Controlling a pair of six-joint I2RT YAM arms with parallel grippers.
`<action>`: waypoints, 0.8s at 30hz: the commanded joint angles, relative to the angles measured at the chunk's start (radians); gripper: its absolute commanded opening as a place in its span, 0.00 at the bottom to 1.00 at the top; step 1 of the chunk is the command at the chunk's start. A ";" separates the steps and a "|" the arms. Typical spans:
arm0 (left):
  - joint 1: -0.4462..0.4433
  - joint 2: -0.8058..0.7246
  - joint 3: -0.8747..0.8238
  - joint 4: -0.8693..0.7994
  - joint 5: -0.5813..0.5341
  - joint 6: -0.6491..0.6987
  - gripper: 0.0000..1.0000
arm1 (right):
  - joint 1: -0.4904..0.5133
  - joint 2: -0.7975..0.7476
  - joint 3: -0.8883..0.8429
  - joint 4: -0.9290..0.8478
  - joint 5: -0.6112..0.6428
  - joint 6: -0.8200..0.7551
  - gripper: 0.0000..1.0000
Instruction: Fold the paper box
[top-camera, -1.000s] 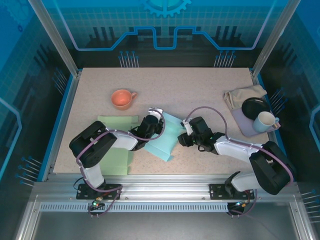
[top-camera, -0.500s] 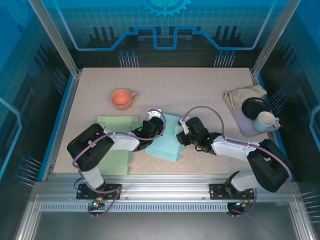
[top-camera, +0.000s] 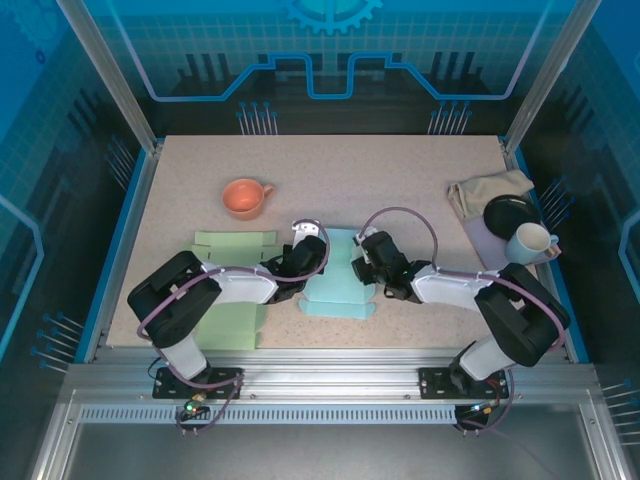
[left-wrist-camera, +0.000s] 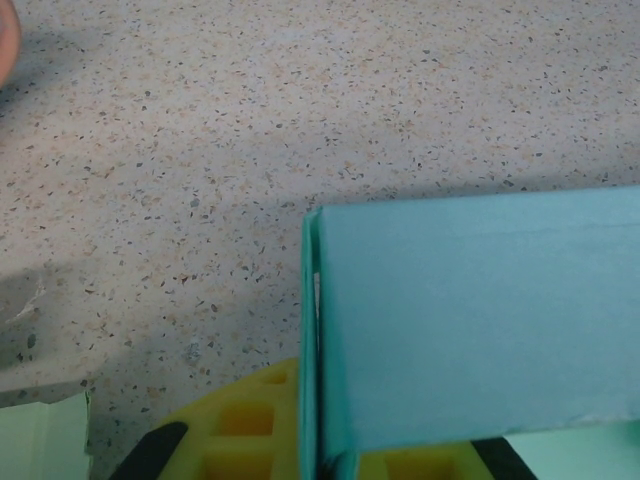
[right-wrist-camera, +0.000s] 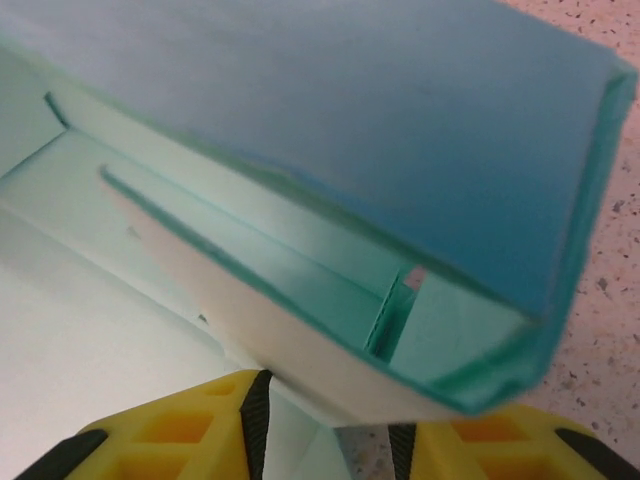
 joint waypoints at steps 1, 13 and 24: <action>-0.038 -0.016 -0.016 -0.031 0.122 -0.038 0.06 | 0.016 0.017 0.032 0.102 0.005 -0.019 0.38; -0.037 -0.016 -0.031 -0.025 0.172 -0.035 0.06 | 0.009 0.080 -0.011 0.297 0.077 -0.049 0.36; -0.037 -0.031 -0.028 -0.051 0.135 -0.050 0.07 | -0.006 0.089 -0.032 0.282 0.239 0.035 0.11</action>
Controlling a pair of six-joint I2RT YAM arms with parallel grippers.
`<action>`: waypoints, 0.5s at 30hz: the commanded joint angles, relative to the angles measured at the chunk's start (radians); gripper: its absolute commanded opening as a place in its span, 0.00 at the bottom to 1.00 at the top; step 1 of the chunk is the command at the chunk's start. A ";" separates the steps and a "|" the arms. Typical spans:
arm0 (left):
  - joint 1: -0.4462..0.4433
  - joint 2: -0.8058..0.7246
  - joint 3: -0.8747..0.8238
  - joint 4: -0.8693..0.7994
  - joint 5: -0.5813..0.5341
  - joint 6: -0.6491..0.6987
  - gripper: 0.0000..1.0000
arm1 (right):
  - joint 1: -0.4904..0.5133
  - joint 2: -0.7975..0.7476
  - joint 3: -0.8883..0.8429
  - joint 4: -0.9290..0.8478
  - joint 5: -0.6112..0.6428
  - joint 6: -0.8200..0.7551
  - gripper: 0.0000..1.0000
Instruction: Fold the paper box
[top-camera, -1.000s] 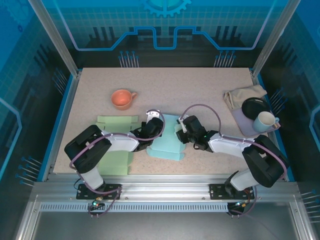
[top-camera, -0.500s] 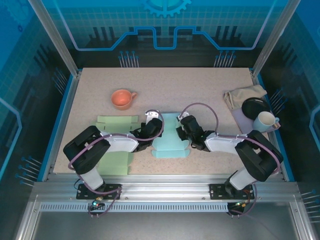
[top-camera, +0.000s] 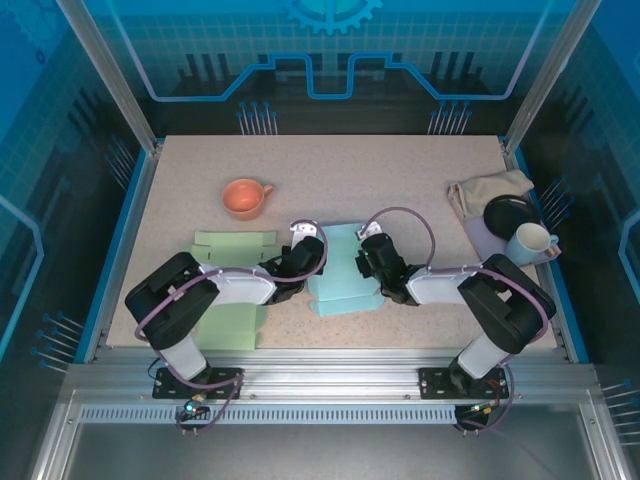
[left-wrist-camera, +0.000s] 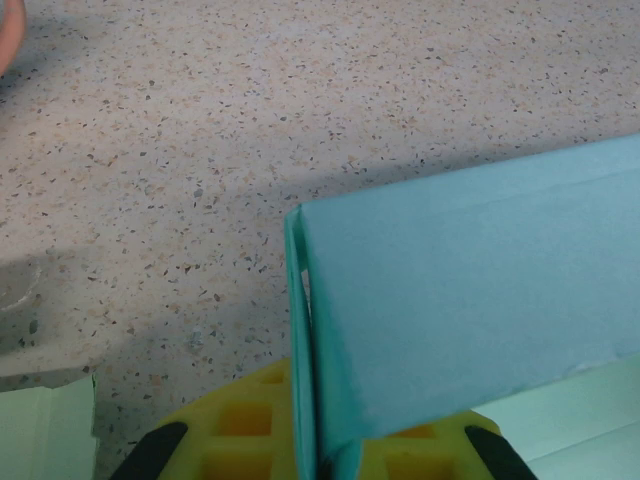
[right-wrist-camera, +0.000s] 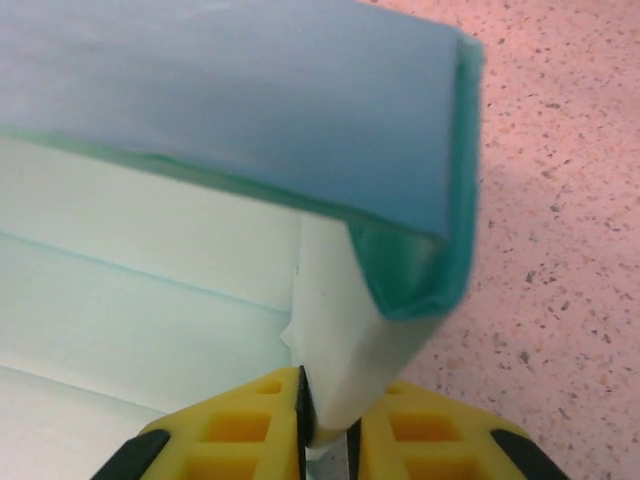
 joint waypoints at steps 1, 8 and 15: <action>-0.036 -0.016 -0.019 -0.042 0.112 -0.033 0.07 | 0.000 0.010 0.027 -0.030 0.122 0.110 0.11; -0.036 0.010 0.019 -0.120 0.016 -0.108 0.07 | 0.002 0.056 0.092 -0.280 0.332 0.311 0.17; -0.036 0.001 0.031 -0.154 -0.026 -0.124 0.08 | 0.005 0.035 0.097 -0.343 0.433 0.347 0.20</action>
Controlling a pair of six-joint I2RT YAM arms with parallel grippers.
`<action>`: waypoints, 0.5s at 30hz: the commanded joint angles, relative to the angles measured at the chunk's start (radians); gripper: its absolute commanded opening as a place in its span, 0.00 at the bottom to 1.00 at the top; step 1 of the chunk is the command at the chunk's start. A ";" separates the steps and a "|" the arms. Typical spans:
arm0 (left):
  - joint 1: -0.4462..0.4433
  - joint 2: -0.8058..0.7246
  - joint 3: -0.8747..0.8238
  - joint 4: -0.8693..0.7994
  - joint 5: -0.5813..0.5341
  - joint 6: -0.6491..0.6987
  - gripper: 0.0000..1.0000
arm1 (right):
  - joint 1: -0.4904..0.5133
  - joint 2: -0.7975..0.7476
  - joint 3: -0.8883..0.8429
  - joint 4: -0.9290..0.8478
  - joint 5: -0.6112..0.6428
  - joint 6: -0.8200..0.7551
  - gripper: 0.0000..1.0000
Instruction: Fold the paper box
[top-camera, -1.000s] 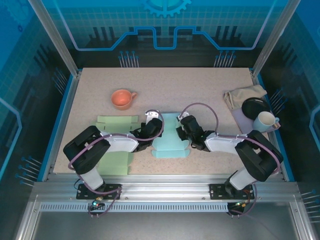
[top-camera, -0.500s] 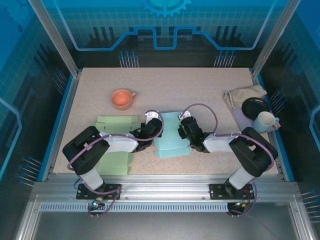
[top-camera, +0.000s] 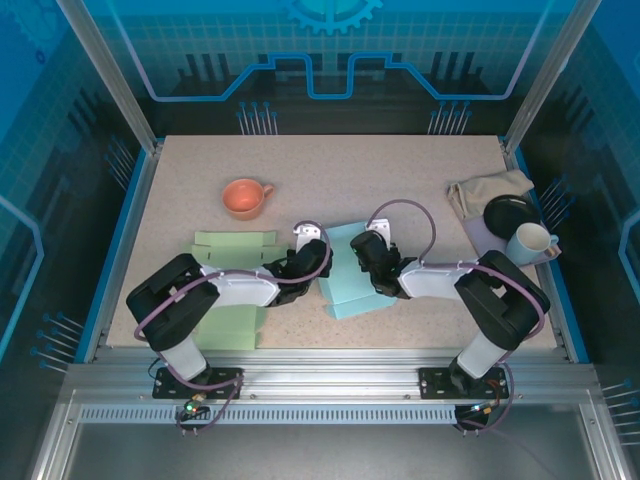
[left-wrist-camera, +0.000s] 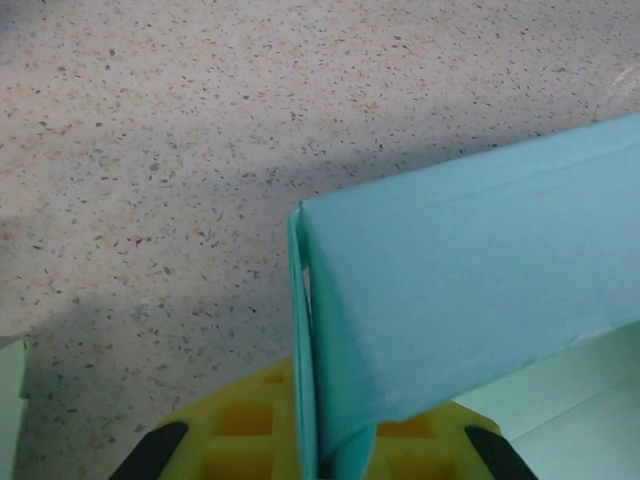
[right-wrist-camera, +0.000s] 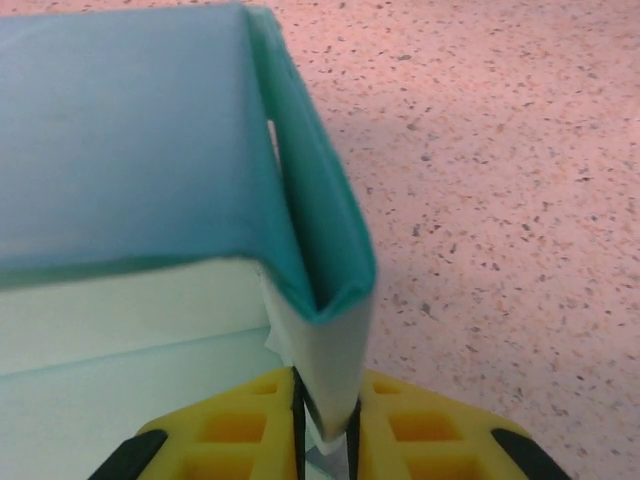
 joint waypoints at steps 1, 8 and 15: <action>0.002 0.002 0.006 -0.106 -0.029 -0.024 0.08 | -0.025 -0.007 -0.027 -0.072 0.173 0.038 0.21; 0.003 0.020 0.023 -0.108 -0.028 -0.022 0.08 | -0.003 -0.075 -0.076 0.169 -0.258 -0.196 0.43; 0.004 0.012 0.029 -0.123 -0.066 -0.022 0.08 | 0.036 -0.234 -0.117 0.103 -0.370 -0.197 0.53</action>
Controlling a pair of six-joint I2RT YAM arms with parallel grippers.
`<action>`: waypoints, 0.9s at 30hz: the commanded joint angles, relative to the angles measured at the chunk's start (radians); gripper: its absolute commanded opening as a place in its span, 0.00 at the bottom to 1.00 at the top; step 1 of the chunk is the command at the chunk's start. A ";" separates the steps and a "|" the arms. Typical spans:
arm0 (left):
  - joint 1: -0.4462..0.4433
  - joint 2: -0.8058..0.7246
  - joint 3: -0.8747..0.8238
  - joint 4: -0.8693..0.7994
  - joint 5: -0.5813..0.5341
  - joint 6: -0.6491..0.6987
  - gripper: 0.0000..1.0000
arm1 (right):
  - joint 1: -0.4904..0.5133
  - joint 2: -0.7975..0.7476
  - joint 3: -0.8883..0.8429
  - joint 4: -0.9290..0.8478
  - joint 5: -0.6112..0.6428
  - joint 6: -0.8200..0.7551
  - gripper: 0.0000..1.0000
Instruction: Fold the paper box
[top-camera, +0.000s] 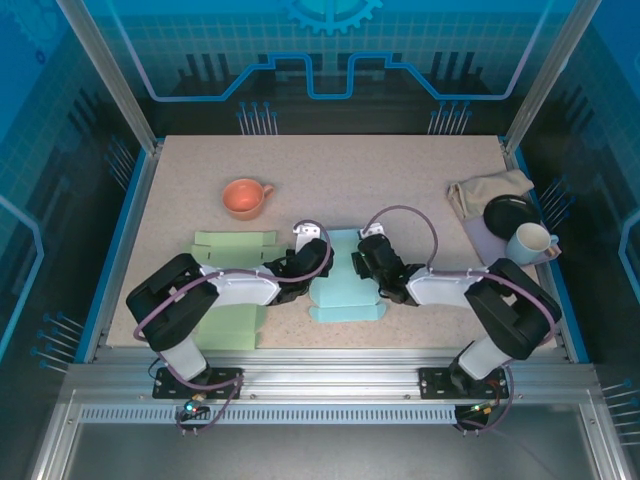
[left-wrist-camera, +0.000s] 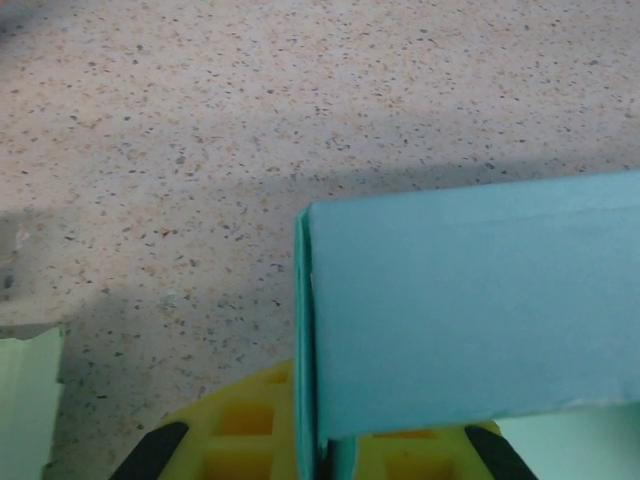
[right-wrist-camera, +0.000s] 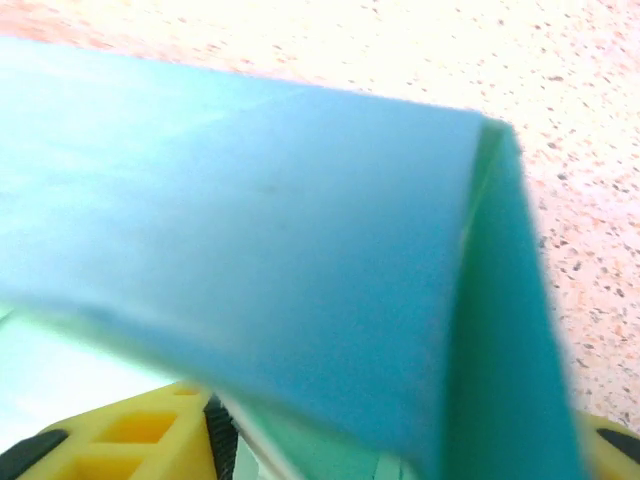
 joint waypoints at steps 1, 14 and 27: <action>0.003 0.012 0.016 -0.067 -0.022 -0.018 0.08 | 0.028 -0.098 -0.016 -0.023 -0.072 -0.019 0.53; 0.007 -0.003 0.013 -0.074 -0.011 -0.009 0.08 | 0.018 -0.225 -0.093 0.010 -0.191 -0.172 0.59; 0.047 -0.013 -0.014 -0.045 0.011 0.035 0.08 | -0.213 -0.421 -0.260 0.075 -0.300 -0.098 0.65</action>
